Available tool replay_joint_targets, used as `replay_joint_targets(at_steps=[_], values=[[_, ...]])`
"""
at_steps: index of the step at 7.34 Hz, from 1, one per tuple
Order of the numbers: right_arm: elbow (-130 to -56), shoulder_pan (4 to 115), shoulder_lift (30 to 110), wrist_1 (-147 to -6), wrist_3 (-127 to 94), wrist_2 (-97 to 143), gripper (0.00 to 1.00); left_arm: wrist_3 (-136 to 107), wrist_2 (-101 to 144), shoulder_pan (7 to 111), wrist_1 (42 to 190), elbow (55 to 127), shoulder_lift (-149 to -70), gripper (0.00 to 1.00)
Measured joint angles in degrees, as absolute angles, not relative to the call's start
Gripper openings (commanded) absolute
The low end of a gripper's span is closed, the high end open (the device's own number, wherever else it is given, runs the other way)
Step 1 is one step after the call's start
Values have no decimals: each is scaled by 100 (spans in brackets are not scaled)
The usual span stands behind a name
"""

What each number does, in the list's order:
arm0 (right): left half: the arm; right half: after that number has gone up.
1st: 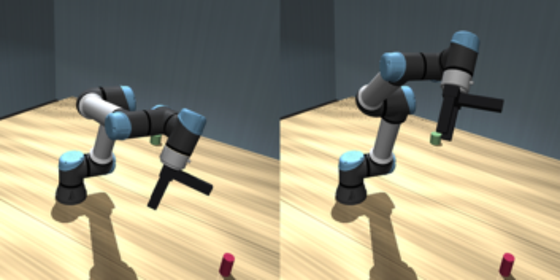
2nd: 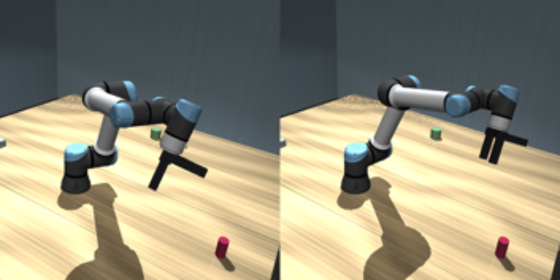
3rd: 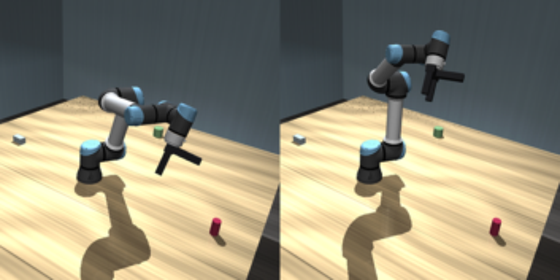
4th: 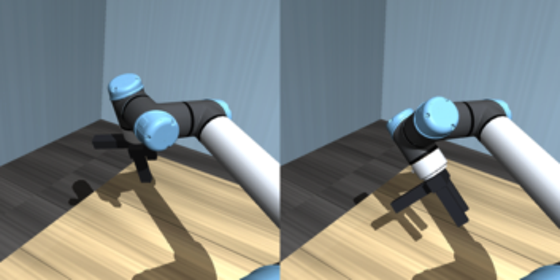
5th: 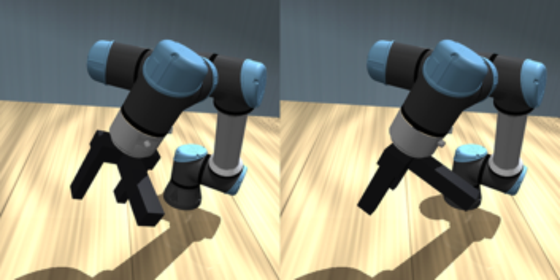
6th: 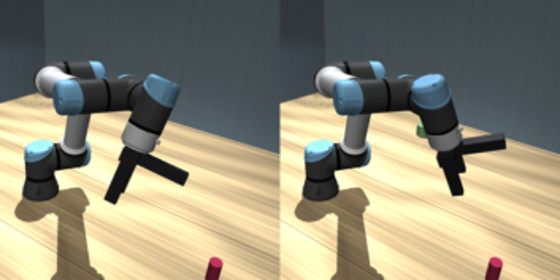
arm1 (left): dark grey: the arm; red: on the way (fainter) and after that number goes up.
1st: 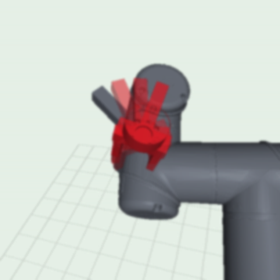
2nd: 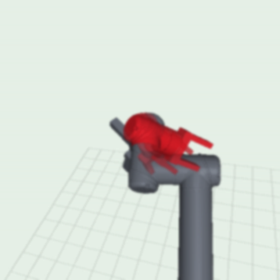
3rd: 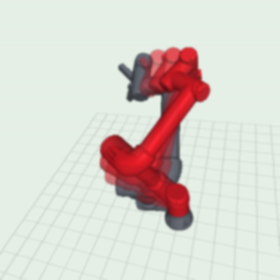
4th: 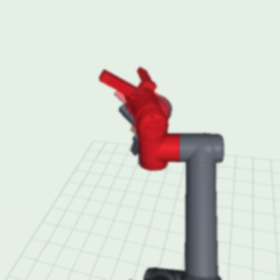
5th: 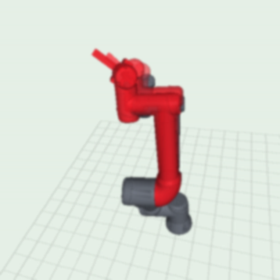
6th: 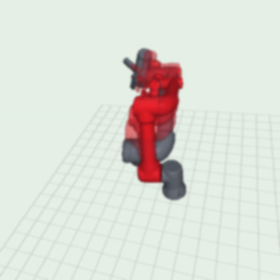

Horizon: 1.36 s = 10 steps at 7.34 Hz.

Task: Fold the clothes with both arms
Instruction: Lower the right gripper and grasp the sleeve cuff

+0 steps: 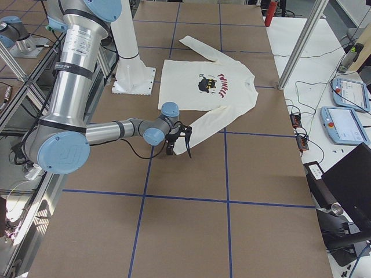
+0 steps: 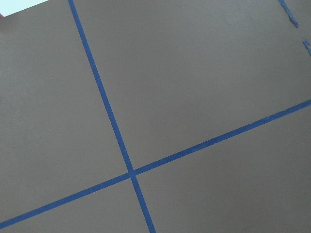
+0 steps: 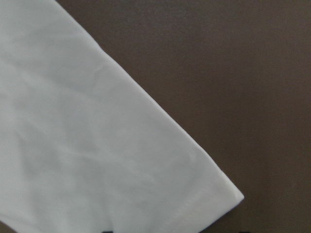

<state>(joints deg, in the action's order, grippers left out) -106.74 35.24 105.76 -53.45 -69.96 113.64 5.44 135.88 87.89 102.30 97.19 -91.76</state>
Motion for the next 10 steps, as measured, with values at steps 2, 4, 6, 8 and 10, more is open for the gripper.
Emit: replay_joint_targets(at_steps=[2, 4, 6, 8, 10], values=[[-10684, 3525, 10565, -5338, -6996, 11371, 2, 543, 13588, 8789, 10230, 9723, -9176, 100], [-10711, 3524, 10566, -5345, -6996, 11378, 0, 543, 13588, 8789, 10230, 9723, -9176, 100], [-10748, 3524, 10556, -5327, -6996, 11379, 0, 539, 13588, 8789, 10230, 9721, -9182, 100], [-10867, 3534, 10513, -5301, -6996, 11374, 0, 540, 13588, 8789, 10230, 9721, -9184, 100], [-11149, 3593, 10427, -5294, -7002, 11356, 0, 537, 13588, 8789, 10230, 9718, -9198, 100]])
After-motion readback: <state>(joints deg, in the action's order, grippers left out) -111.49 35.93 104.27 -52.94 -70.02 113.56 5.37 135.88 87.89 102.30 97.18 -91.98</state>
